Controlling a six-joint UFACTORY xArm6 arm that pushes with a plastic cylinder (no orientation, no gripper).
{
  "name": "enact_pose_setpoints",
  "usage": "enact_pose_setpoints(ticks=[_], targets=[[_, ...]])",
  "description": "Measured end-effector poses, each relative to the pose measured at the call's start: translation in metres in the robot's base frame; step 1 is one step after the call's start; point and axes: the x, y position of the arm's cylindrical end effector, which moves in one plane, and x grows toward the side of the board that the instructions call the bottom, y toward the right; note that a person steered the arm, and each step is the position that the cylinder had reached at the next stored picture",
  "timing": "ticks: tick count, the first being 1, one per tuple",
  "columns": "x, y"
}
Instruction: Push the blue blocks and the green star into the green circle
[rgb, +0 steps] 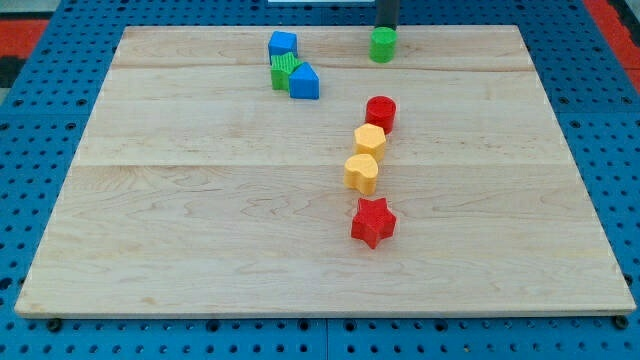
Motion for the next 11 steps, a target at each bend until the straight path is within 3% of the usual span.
enact_pose_setpoints(ticks=[2, 3, 5, 6, 8, 10, 11], targets=[[0.015, -0.143], [0.056, -0.159], [0.075, -0.167], [0.127, -0.185], [0.171, -0.176], [0.172, -0.113], [0.167, -0.11]])
